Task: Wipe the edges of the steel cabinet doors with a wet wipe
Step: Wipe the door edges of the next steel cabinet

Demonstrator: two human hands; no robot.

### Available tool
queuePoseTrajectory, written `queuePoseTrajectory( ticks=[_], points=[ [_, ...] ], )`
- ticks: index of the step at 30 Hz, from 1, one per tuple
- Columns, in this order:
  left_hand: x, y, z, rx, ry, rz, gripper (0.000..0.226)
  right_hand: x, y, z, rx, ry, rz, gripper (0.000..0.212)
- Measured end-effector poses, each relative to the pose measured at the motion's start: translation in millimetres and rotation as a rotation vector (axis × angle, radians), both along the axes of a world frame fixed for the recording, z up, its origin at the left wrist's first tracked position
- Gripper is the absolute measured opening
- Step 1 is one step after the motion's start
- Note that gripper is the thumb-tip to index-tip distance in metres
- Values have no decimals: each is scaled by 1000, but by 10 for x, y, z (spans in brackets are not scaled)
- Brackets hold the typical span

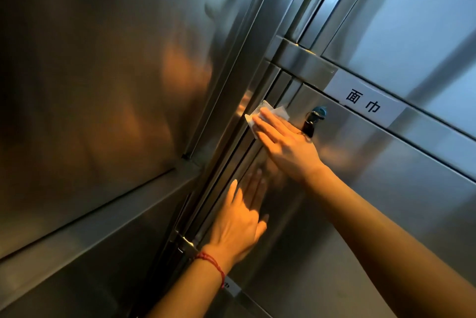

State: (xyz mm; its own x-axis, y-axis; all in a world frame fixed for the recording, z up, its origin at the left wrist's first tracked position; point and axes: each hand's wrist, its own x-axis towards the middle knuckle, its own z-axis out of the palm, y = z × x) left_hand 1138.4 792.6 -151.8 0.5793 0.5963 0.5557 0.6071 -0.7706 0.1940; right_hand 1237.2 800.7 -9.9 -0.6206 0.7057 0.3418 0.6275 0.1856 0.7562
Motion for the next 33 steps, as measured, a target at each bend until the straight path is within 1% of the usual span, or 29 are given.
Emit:
queuePoseTrajectory(
  ticks=[1,3,4,6,7,8,11,12,14,15,17,20,21,23,26,28,31,33],
  points=[
    [48,20,-75,44,2,30,52,2,-2,2,-2,-16,-6,33],
    [115,12,-206,-2,28,31,52,5,-3,7,-10,-28,-24,42],
    [142,-1,-266,3,3,36,56,6,-2,7,-17,-18,-32,44],
    [152,-46,-290,-51,-91,-6,69,7,2,1,-34,6,-44,46],
    [168,-71,-325,-34,-126,-32,70,4,5,-5,-39,10,-48,47],
    [171,-82,-320,-3,-155,-40,66,-4,4,-11,-41,13,-50,47],
    [178,-73,-308,13,-173,-16,61,-13,-4,-43,-49,13,-34,46],
    [197,-71,-332,20,-175,9,62,-13,-7,-51,-59,10,-32,45],
    [219,-119,-367,-25,-241,28,69,-11,-15,-50,-83,5,-29,45],
    [236,-159,-379,-37,-244,43,72,-5,-15,-41,-88,2,-24,45],
    [242,-210,-392,-45,-284,44,73,9,-10,-20,-81,-13,-19,44],
    [251,-196,-382,7,-239,80,73,25,5,-40,-77,-20,-25,36],
    [239,-216,-358,-19,-201,73,76,37,11,-53,-81,-12,-24,35],
    [243,-244,-346,-98,-173,54,91,61,14,-80,-113,1,-21,41],
    [260,-230,-298,-91,-201,112,82,90,20,-84,-102,-41,8,36],
    [358,-230,-392,-91,-242,69,96,90,35,-63,-98,-19,13,40],
    [422,-203,-447,-100,-280,51,85,75,43,-71,-62,-7,23,41],
    [444,-177,-467,-111,-271,51,85,64,41,-119,-41,-33,24,41]
  ],
)
